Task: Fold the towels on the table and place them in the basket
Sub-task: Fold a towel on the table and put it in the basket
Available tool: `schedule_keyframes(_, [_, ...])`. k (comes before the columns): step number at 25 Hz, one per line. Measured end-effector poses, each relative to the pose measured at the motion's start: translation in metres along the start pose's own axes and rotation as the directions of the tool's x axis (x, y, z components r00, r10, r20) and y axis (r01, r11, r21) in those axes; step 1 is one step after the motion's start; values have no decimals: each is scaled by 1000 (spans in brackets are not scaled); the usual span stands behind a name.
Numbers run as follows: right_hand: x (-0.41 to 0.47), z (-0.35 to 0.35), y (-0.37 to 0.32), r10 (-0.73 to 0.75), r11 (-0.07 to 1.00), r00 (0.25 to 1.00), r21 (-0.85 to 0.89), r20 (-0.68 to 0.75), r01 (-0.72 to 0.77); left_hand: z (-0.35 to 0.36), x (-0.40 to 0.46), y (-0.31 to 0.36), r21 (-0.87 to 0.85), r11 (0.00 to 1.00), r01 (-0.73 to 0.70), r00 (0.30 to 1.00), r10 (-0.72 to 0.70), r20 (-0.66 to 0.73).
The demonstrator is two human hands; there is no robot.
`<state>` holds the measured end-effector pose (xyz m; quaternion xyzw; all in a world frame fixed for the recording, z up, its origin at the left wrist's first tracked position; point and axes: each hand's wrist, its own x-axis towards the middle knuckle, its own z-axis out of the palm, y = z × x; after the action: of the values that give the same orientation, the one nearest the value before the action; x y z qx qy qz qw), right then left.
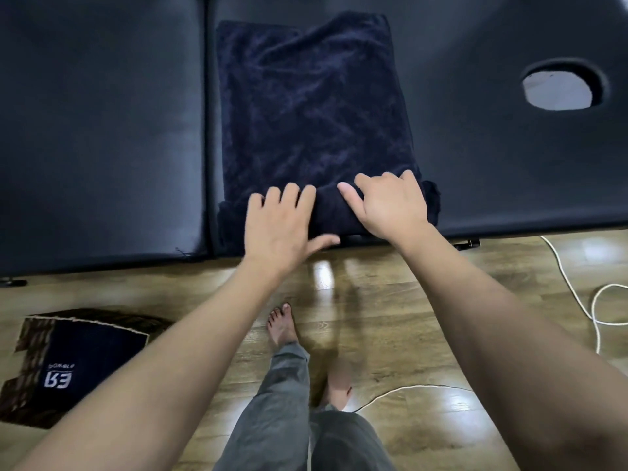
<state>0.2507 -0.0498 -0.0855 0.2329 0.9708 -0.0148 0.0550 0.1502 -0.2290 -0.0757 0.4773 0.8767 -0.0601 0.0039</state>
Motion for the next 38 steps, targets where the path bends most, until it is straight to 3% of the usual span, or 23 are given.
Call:
schedule_keyframes(3, [16, -7, 2, 50, 989, 987, 129, 153, -70, 3, 1, 5, 14, 1000, 12, 999, -13, 48])
schedule_keyframes(4, [17, -6, 0, 66, 990, 990, 117, 127, -81, 0, 9, 0, -17, 1000, -3, 997, 5, 77])
schedule_keyframes(6, [1, 1, -4, 89, 996, 991, 25, -100, -87, -4, 28, -13, -113, 993, -38, 987, 55, 148])
schedule_keyframes(8, [-27, 15, -10, 74, 996, 969, -34, -234, -85, -10, 48, -26, -245, 969, -43, 956, 111, 270])
schedule_keyframes(11, [-44, 27, -16, 53, 998, 974, -25, -219, -60, -22, 66, -42, -428, 904, -4, 888, 200, 413])
schedule_keyframes(13, [-33, 26, -11, 42, 997, 979, -57, -202, -55, -26, 69, -41, -429, 903, 14, 874, 197, 444])
schedule_keyframes(15, [-20, 21, -7, 4, 995, 973, -97, -231, -27, -22, 59, -36, -323, 946, -24, 924, 144, 355])
schedule_keyframes(17, [-6, 16, -2, -16, 994, 976, -110, -217, -9, -9, 34, -22, -146, 988, -40, 989, 60, 137])
schedule_keyframes(20, [21, -6, 1, -7, 1000, 1000, -23, 17, 8, 6, 11, 14, -112, 990, 81, 995, -87, -43])
schedule_keyframes(22, [40, -16, 6, 6, 991, 986, 130, 168, -29, 10, 21, 20, -126, 985, 121, 990, -128, -55])
schedule_keyframes(24, [46, -19, 8, 26, 984, 985, 168, 171, -55, 13, 40, 9, -111, 989, 95, 993, -103, -65])
schedule_keyframes(28, [16, 2, -11, 116, 989, 970, -66, -214, -133, 4, 77, -7, -117, 989, 87, 996, -83, 42])
schedule_keyframes(32, [17, 13, -18, 128, 989, 949, -27, -289, -142, -2, 100, -8, -177, 971, 161, 973, -126, 193])
schedule_keyframes(36, [49, 6, -7, 53, 994, 964, -74, -262, -75, 5, 78, -3, -170, 971, 170, 985, -174, -7])
schedule_keyframes(38, [71, -6, -1, 25, 999, 997, -32, -74, -28, 9, 65, 6, -174, 971, 161, 983, -174, -65])
